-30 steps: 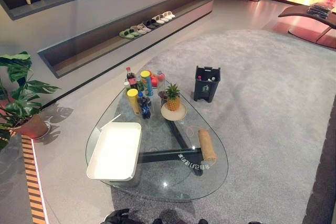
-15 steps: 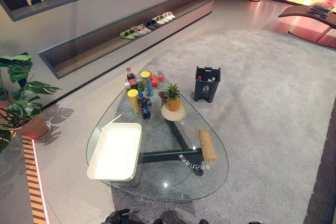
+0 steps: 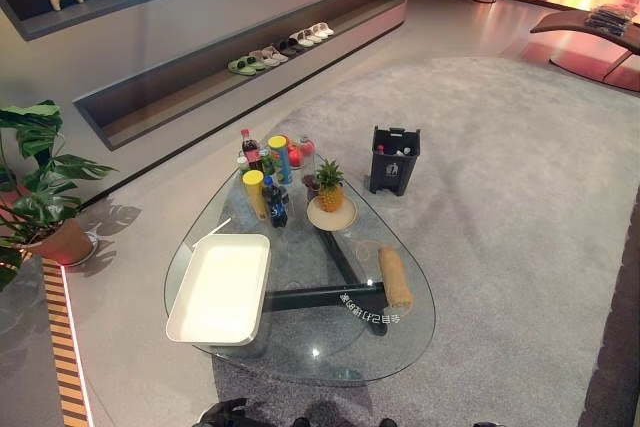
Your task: Wipe the table with a cloth and put it in the basket.
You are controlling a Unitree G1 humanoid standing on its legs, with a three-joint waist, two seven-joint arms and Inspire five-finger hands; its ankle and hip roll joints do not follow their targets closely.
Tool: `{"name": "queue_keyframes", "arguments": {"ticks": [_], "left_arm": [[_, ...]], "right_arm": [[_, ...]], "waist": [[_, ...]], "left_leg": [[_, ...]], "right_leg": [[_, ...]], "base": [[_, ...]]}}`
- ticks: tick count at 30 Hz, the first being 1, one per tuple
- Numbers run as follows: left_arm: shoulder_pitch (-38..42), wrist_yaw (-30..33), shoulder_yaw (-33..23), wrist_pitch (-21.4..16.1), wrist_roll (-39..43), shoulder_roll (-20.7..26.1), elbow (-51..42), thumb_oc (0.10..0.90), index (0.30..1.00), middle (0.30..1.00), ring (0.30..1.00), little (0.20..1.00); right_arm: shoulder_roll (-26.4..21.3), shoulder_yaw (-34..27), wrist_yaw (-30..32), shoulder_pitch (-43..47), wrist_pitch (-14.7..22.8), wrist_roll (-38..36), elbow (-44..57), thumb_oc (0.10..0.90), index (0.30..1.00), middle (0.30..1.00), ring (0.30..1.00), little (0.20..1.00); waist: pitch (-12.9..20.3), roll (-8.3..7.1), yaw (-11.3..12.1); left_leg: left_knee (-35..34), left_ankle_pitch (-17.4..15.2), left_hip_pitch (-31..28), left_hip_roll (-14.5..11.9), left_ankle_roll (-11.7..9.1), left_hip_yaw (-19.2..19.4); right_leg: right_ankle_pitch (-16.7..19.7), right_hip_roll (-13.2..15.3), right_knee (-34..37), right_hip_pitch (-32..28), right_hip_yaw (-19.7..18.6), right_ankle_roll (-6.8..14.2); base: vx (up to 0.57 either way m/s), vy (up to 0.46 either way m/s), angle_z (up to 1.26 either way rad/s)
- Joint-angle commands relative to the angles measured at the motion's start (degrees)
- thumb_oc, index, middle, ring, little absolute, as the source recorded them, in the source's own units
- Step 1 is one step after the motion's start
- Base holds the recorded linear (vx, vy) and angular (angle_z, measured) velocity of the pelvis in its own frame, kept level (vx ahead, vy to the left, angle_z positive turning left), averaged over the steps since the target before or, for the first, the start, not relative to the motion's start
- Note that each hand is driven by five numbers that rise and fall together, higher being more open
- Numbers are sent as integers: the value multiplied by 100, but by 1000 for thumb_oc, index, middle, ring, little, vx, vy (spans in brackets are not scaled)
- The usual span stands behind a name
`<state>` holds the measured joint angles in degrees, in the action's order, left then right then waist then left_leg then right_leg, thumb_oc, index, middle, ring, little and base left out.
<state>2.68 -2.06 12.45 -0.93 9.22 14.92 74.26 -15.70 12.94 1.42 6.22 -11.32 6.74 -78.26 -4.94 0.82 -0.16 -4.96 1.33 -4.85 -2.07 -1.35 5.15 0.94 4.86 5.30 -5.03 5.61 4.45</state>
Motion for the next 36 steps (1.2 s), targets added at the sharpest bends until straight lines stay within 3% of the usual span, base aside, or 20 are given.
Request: {"name": "queue_keyframes", "arguments": {"ticks": [1, 7, 15, 26, 29, 31, 36], "left_arm": [[516, -5, -45, -194, -13, -10, 370, 800, 900, 900, 900, 900], [541, 125, 7, -280, 155, 55, 226, 800, 900, 900, 900, 900], [1171, 353, 173, -502, 915, 182, -138, 800, 900, 900, 900, 900], [1823, 339, 297, -1067, 1658, 428, -373, 800, 900, 900, 900, 900], [2056, 379, 332, -1063, 1832, 505, -500, 800, 900, 900, 900, 900], [2143, 374, 355, -1055, 1989, 531, -583, 800, 900, 900, 900, 900], [2181, 366, 353, -1027, 2128, 564, -778, 800, 900, 900, 900, 900]], "right_arm": [[-193, 227, 108, 400, -22, 68, -330, 800, 900, 900, 900, 900], [-317, 279, 64, 461, -52, 26, -278, 800, 900, 900, 900, 900], [-479, 449, 289, 1126, -265, -213, -110, 800, 900, 900, 900, 900], [-692, 563, 591, 1697, -304, -612, 80, 800, 900, 900, 900, 900], [-779, 607, 700, 1899, -304, -757, 157, 800, 900, 900, 900, 900], [-839, 622, 757, 2034, -315, -817, 202, 800, 900, 900, 900, 900], [-864, 587, 1173, 2073, -192, -1049, 423, 800, 900, 900, 900, 900]], "waist": [[-135, -19, 33], [-350, 69, -18], [-1223, 294, -156], [-2202, 377, -116], [-2443, 386, -112], [-2485, 382, -121], [-2485, 325, -142]], "left_leg": [[-4, -275, 65, -1, -164, -61], [-4, -187, 269, 10, -178, -85], [-4, 135, 1250, 113, -142, -186], [-4, 537, 2283, 218, -166, -260], [151, 626, 2630, 213, -214, -205], [458, 570, 2941, 232, -229, -198], [1953, 166, 4076, 413, -163, -269]], "right_leg": [[-223, -5, -179, 63, 324, 95], [-185, 2, -233, 282, 232, 96], [95, -30, -309, 1347, 9, 58], [82, -125, -1032, 2615, -51, -18], [92, -97, -1267, 2982, -14, -28], [76, -97, -1436, 3278, -10, -49], [-180, -109, -2409, 4223, 4, -188]], "base": [[0, 0, 0], [-10, 6, 0], [-176, 14, 0], [-86, 7, -4], [-85, -10, 0], [-63, -5, 0], [-63, -32, 3]]}}
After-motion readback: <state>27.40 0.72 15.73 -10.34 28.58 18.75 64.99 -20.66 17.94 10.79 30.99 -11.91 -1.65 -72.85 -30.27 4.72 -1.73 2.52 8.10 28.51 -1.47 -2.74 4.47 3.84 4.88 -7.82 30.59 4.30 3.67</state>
